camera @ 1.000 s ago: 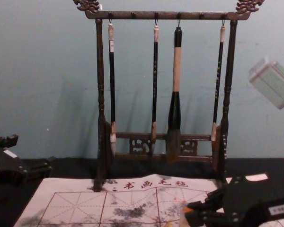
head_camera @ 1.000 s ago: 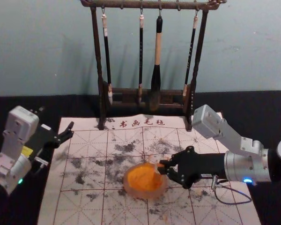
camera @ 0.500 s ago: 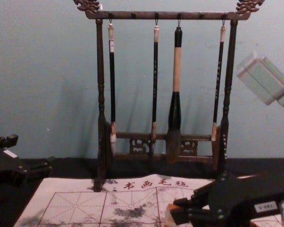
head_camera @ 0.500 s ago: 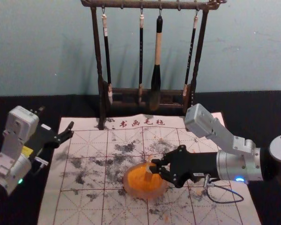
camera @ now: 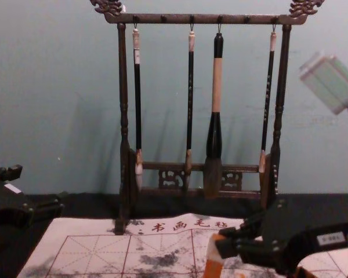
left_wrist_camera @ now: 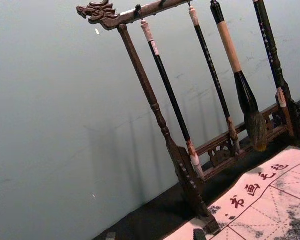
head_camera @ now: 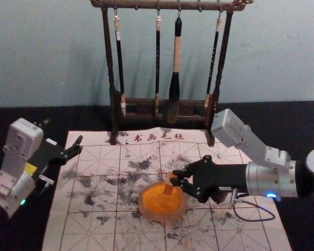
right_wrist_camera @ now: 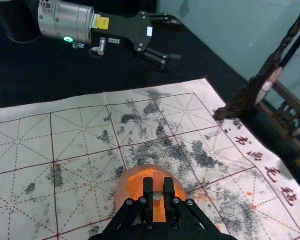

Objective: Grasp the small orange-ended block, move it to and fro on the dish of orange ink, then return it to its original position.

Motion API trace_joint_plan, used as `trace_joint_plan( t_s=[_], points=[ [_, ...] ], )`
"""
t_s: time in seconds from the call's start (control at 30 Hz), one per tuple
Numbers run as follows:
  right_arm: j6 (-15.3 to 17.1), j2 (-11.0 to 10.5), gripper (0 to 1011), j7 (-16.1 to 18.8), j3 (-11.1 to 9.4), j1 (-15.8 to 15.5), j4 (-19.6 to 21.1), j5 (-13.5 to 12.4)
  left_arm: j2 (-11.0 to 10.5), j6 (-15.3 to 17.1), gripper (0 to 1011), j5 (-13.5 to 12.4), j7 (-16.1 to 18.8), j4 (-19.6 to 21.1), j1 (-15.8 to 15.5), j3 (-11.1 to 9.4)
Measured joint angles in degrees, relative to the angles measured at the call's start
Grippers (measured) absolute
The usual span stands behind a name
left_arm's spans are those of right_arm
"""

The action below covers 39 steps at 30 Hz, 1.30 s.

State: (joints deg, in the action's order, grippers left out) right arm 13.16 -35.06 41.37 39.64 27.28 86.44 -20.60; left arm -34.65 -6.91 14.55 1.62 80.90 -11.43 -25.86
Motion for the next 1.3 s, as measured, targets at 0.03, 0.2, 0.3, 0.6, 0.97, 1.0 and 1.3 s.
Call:
trace_joint_plan(
  t_s=[0.03,0.2,0.3,0.6,0.97,1.0,1.3],
  points=[
    [0.0,-0.2,96,-0.1,-0.2,-0.1,0.2,-0.1,0.0,0.0,1001,0.0,0.0,0.0,0.0,0.0],
    [-0.1,-1.7,96,-1.3,-2.0,-1.4,2.3,-1.2,0.0,0.0,1001,0.0,0.0,0.0,0.0,0.0],
    [-0.1,-2.5,96,-2.1,-3.0,-2.3,3.4,-1.8,0.0,0.0,1001,0.0,0.0,0.0,0.0,0.0],
    [0.5,-6.8,96,-5.4,-7.6,-6.9,9.0,-4.4,0.0,0.0,1001,0.0,0.0,0.0,0.0,0.0],
    [0.6,-12.3,96,-10.0,-13.9,-15.1,14.9,-6.4,0.0,0.0,1001,0.0,0.0,0.0,0.0,0.0],
    [0.7,-12.5,96,-10.2,-14.2,-15.5,15.1,-6.4,0.0,0.0,1001,0.0,0.0,0.0,0.0,0.0],
    [1.9,-13.5,96,-11.3,-16.6,-18.7,15.1,-6.6,0.0,0.0,1001,0.0,0.0,0.0,0.0,0.0]
  ],
)
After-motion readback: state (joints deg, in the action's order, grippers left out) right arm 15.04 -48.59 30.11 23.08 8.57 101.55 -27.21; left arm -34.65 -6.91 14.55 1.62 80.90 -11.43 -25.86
